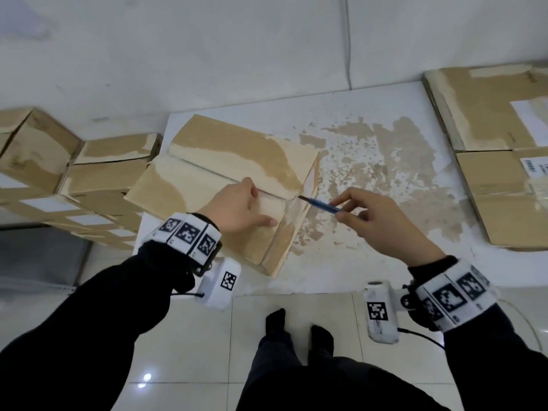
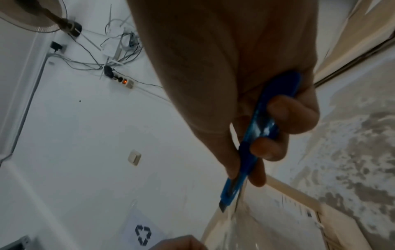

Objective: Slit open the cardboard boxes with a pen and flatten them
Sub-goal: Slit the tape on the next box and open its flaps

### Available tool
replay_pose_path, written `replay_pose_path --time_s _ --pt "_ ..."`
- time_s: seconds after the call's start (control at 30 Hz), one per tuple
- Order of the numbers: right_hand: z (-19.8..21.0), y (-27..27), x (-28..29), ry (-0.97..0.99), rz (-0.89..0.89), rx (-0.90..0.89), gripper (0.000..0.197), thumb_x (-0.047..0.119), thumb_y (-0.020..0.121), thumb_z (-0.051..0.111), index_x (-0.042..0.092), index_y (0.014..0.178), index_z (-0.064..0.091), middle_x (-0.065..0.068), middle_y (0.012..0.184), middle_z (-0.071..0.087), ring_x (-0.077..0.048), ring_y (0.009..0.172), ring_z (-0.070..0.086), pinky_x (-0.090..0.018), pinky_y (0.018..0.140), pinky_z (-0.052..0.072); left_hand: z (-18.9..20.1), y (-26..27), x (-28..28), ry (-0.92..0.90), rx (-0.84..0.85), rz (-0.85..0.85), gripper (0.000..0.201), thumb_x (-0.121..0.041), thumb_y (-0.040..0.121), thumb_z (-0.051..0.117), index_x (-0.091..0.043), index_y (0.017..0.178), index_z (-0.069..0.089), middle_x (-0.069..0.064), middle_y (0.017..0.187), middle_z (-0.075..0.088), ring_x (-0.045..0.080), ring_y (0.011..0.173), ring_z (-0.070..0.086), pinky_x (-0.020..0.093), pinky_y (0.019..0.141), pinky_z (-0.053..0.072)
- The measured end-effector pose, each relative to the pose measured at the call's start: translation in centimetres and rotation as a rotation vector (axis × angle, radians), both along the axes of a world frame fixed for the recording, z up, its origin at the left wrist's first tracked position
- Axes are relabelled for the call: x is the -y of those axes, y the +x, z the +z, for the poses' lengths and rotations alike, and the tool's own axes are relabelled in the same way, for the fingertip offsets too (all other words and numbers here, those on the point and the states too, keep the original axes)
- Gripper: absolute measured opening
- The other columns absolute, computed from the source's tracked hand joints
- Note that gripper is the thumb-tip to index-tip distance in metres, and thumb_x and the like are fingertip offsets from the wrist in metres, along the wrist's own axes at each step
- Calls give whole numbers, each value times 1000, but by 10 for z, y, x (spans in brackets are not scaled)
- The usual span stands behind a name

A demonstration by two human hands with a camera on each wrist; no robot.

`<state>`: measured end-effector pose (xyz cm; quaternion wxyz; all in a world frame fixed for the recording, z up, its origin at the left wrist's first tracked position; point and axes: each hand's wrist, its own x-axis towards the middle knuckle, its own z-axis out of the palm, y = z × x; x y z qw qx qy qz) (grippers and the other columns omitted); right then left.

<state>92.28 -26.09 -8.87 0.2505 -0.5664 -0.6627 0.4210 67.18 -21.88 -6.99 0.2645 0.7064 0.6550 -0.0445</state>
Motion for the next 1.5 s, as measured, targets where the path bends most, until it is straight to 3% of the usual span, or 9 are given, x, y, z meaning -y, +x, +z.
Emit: replay_pose_path --time_s 0.17,0.43,0.6,0.83,1.03,1.13,1.27,1.4,1.5 --pt "-17 -22 2 81 46 55 13 14 90 61 25 95 64 5 84 59 5 54 49 -9 52 34 2 4 -26 -184 258 327 34 -46 89 59 -13 84 63 4 77 59 20 69 51 27 73 38" --pt "-23 -26 5 199 98 115 16 9 88 63 21 98 64 5 85 58 -5 71 54 -21 66 41 7 20 -22 -338 765 911 28 -35 95 55 -10 82 53 -2 65 48 9 44 39 11 35 31" --pt "-22 -30 4 181 136 128 15 8 89 60 19 99 63 0 89 59 -13 77 54 -24 68 41 9 17 -29 -268 622 787 30 -33 93 59 -6 83 61 2 68 63 14 49 58 23 51 46" --pt "-15 -24 4 318 37 195 13 11 89 62 17 100 65 4 85 57 -11 74 50 -14 62 36 -7 15 -20 -177 913 900 22 -14 89 65 -10 72 52 -4 42 51 5 33 45 15 34 37" --pt "-13 -34 4 359 27 295 12 11 89 61 16 98 66 2 86 57 -20 75 54 -35 61 46 -13 14 -23 -201 911 899 26 -15 92 61 -15 70 49 -8 40 45 2 30 35 13 32 31" --pt "-14 -48 8 439 -76 532 17 4 81 70 17 91 65 1 77 53 -17 59 45 -24 39 28 -14 14 -26 -213 926 886 23 -14 93 60 -14 72 50 -9 40 44 1 31 36 12 33 34" --pt "-20 -50 13 515 -77 634 39 -9 58 82 17 76 59 3 67 45 -13 53 31 -17 35 9 -16 15 -26 -214 943 902 20 -14 91 63 -13 73 54 -8 42 46 2 33 37 14 37 37" --pt "-16 -59 -4 518 -145 670 33 -11 69 72 14 89 63 4 73 35 -16 57 33 -20 42 6 -15 12 -22 -279 1024 931 24 -19 89 66 -16 69 52 -7 45 46 6 38 39 21 53 39" --pt "-9 -48 -15 424 -167 594 24 2 90 53 17 107 62 2 85 49 -16 64 43 -19 45 17 -14 18 -12 -202 1017 865 21 -16 88 66 -12 72 55 -4 48 49 7 35 39 22 48 38"
